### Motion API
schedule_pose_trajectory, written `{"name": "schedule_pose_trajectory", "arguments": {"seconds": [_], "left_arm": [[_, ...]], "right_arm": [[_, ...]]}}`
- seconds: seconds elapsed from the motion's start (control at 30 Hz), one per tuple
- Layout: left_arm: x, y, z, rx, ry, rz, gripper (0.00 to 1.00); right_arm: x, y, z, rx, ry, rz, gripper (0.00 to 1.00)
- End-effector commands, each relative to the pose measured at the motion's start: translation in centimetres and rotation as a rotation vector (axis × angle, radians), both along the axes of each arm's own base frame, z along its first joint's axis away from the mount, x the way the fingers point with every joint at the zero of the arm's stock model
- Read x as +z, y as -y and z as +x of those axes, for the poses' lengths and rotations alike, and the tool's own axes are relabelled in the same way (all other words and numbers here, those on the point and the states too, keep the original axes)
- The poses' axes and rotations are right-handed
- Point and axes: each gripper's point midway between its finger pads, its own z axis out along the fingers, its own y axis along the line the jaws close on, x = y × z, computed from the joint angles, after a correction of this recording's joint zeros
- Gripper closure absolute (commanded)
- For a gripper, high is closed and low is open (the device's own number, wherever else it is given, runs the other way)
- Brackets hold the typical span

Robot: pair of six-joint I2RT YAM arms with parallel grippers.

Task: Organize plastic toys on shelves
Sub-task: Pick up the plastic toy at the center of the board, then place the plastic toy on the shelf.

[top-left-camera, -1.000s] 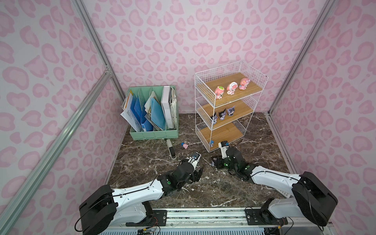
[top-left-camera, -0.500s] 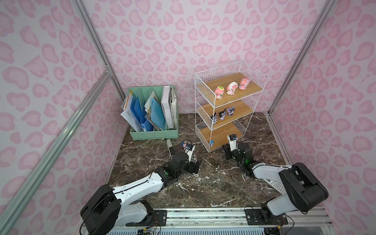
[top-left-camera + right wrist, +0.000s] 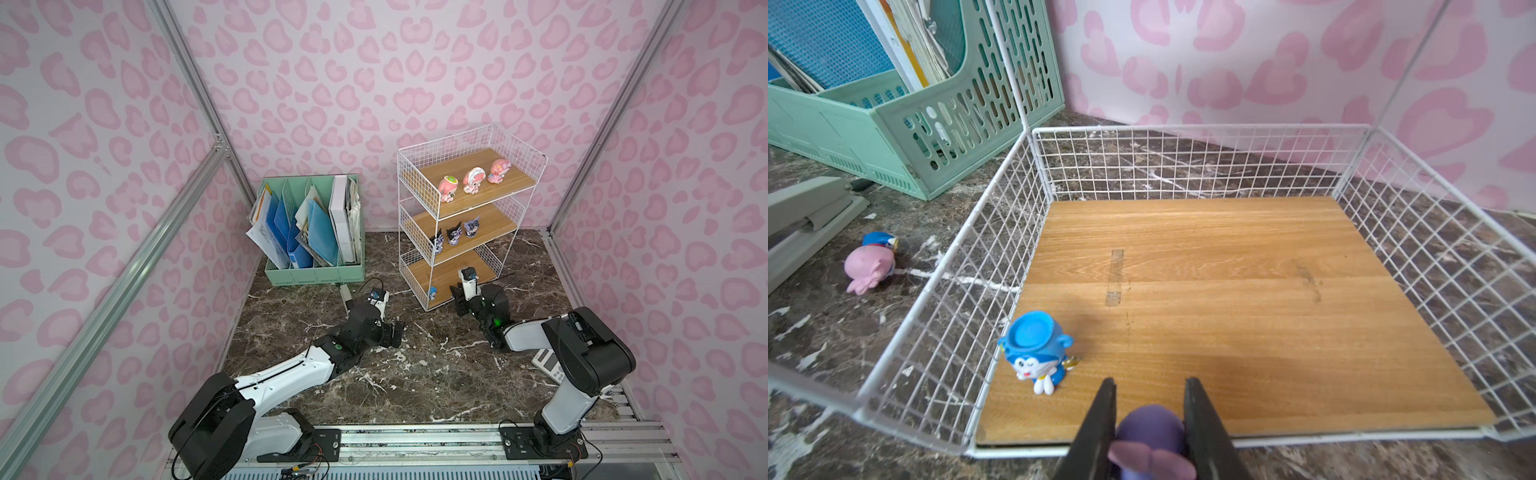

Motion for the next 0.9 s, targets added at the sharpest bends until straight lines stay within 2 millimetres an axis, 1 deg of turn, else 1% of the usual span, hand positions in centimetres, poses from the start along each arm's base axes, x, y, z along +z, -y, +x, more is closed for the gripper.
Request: {"name": "schedule_pose_trajectory", "arguments": {"seconds": [0.0, 0.2, 0.43, 0.7, 0.87], "left_arm": [[0.1, 0.2, 0.0, -0.008, -0.017, -0.025, 0.01], [-0.4, 0.4, 0.2, -0.012, -0.033, -0.024, 0.01], [-0.2, 0.2, 0.1, -0.012, -0.027, -0.024, 0.01], [-0.2, 0.2, 0.0, -0.016, -0.027, -0.023, 0.01], [-0.3, 0.1, -0.1, -0.015, -0.027, -0.023, 0.01]], "right_arm": [[0.8, -0.7, 0.9, 0.022, 0.023, 0.007, 0.78], [-0.3, -1.2, 1.3, 0.033, -0.008, 0.002, 0.77], [-1.7, -1.7, 2.0, 0.034, -0.048, 0.002, 0.76], [-2.7, -2.1, 2.8, 0.029, -0.091, -0.007, 0.75], [-2.9, -2.3, 3.1, 0.030, -0.106, -0.008, 0.74]]}}
